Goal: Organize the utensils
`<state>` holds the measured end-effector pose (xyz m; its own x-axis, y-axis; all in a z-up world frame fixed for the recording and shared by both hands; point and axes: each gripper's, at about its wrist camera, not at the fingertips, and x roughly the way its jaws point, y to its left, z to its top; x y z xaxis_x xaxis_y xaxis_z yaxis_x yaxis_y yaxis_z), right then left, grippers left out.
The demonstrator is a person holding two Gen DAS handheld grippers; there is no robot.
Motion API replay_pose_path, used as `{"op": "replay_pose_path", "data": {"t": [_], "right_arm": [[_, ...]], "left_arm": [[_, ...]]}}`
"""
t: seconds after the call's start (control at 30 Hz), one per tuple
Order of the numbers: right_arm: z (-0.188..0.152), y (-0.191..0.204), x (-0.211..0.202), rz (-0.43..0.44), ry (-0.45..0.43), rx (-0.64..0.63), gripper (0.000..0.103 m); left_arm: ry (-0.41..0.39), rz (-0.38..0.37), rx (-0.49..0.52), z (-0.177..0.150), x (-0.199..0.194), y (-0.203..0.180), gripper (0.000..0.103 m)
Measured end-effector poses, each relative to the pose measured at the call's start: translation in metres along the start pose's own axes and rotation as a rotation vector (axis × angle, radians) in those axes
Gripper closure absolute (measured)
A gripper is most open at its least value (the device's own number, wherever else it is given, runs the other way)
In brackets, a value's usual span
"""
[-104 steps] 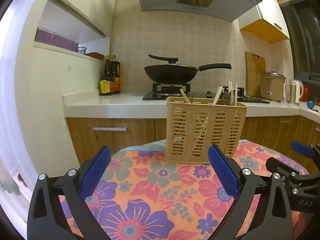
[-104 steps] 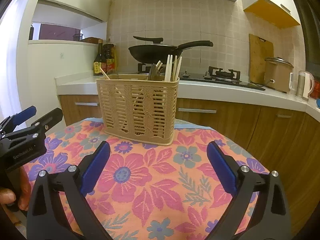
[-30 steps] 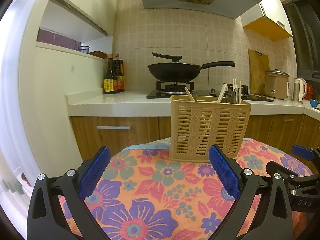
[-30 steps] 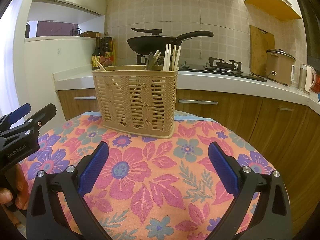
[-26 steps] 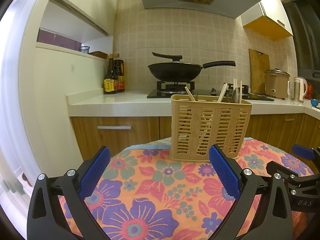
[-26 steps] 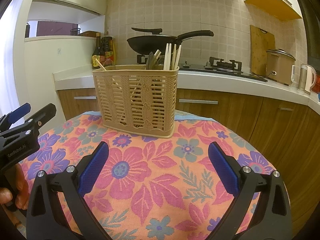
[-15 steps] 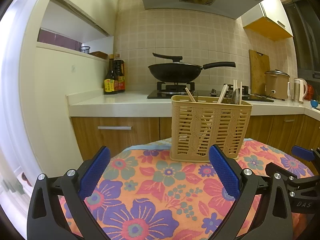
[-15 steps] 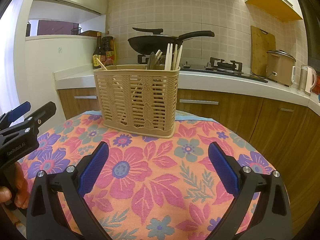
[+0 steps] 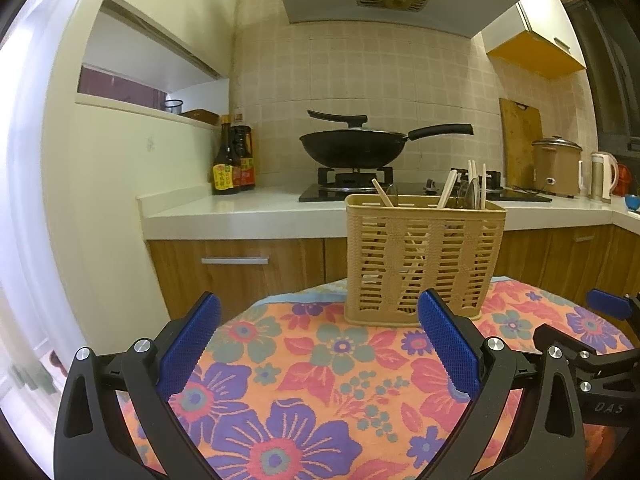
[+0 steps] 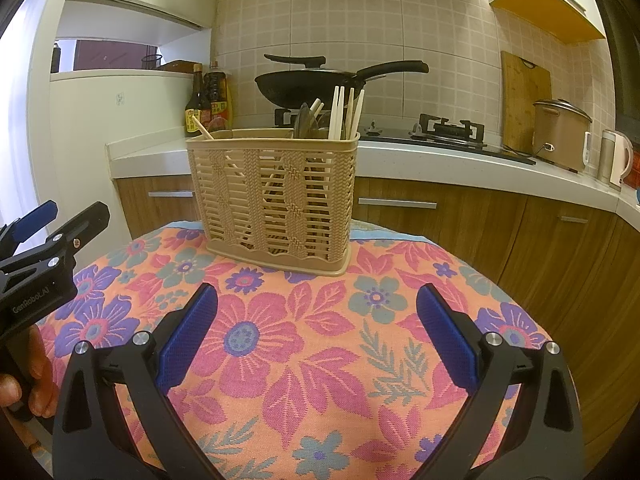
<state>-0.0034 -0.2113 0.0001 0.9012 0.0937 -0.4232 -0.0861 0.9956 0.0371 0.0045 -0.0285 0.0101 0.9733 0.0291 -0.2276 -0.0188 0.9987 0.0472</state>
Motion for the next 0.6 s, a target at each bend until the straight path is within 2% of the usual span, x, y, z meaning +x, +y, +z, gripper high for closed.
{"op": "replay_pose_path", "data": {"t": [0.27, 0.6], "right_arm": [[0.0012, -0.0046, -0.0044, -0.009, -0.029, 0.019, 0.008], [0.0011, -0.0031, -0.0039, -0.011, -0.025, 0.010, 0.008]], "left_arm": [[-0.010, 0.014, -0.015, 0.0007, -0.0005, 0.0041, 0.008], [0.023, -0.018, -0.014, 0.0003, 0.0034, 0.0025, 0.007]]}}
